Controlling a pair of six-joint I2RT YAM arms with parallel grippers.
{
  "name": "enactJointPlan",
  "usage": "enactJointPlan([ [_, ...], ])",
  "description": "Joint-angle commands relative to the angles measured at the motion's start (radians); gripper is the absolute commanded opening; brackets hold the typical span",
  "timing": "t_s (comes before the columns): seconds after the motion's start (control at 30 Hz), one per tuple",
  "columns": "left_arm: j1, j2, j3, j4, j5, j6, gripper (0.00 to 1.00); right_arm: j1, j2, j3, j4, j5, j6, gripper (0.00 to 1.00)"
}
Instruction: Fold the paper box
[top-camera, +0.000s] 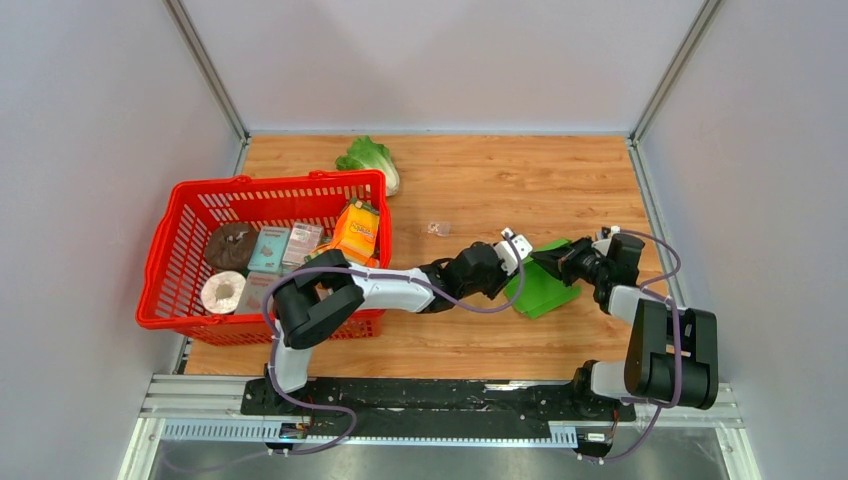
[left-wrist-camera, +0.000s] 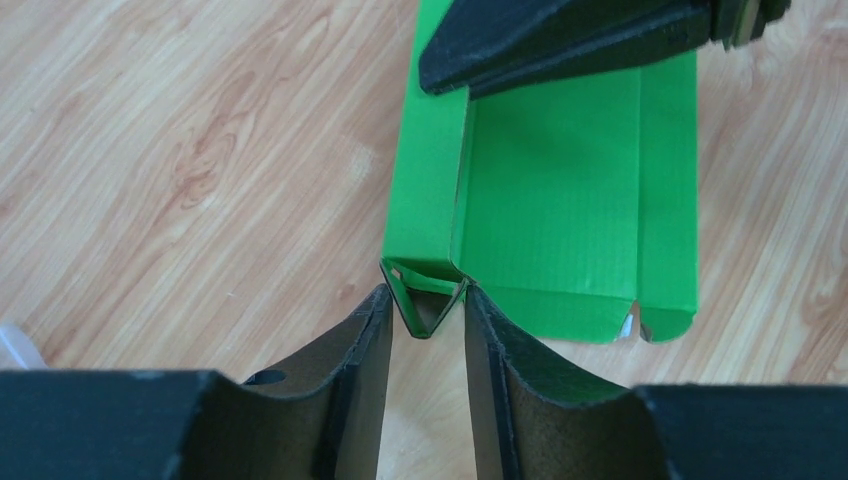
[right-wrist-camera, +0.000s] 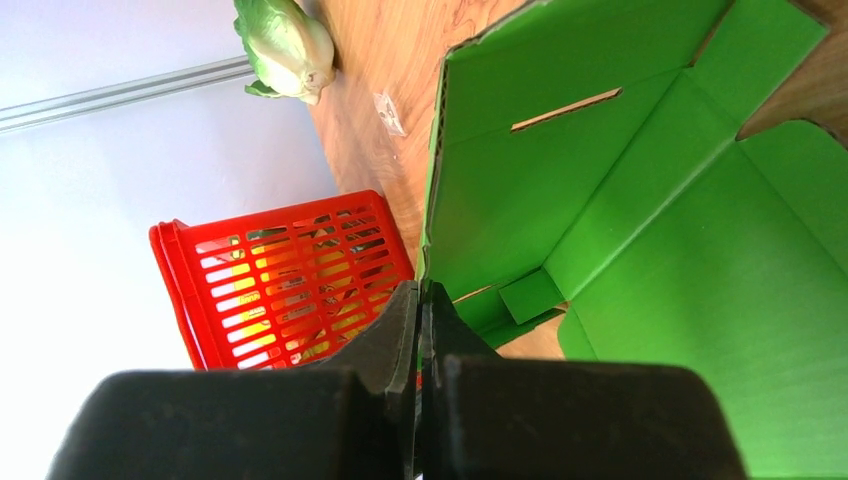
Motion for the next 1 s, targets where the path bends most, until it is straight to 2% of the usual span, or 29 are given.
enactJointPlan([
  [0.0,-0.001,-0.056,-0.040,0.057,0.063,0.025,0.41,0.012,-0.017,0.029,-0.089,0.047,-0.089,0.00],
  [0.17,0.016,-0.105,-0.125,0.070,0.077,0.028,0.43,0.012,-0.053,0.062,-0.155,0.069,-0.152,0.00],
  [0.37,0.073,-0.093,-0.119,0.097,0.221,-0.041,0.49,0.021,-0.084,0.067,-0.202,0.102,-0.174,0.00],
  [0.47,0.074,-0.064,-0.080,0.069,0.227,-0.030,0.49,0.030,-0.087,0.059,-0.187,0.119,-0.171,0.00],
  [0.73,0.071,-0.032,-0.013,0.055,0.278,-0.024,0.35,0.048,-0.084,0.032,-0.144,0.150,-0.112,0.00],
  [0.97,0.053,-0.007,0.018,0.034,0.292,-0.021,0.34,0.058,-0.119,0.023,-0.145,0.182,-0.085,0.00],
])
